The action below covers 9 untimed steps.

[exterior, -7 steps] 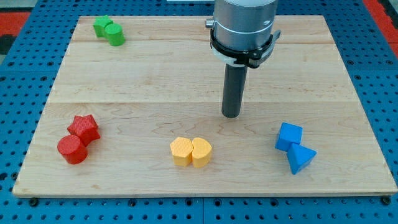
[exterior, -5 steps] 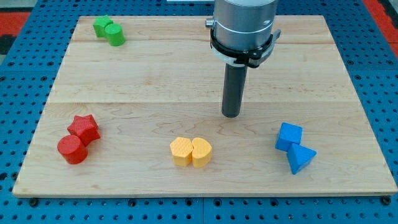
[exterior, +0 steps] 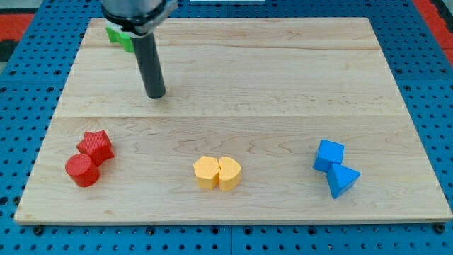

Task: Point your arm at the green circle

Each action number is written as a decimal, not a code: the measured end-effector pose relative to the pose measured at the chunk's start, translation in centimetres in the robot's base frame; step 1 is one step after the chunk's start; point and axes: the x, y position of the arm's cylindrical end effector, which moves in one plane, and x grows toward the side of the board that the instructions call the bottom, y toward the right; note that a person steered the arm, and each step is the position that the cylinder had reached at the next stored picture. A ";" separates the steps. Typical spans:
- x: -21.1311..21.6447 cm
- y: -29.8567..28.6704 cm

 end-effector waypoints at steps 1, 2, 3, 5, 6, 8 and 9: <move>-1.0 -3.6; -1.0 -8.2; -1.2 -9.3; -3.6 -11.4; -5.1 -10.3; -7.7 -10.2; -9.4 -9.6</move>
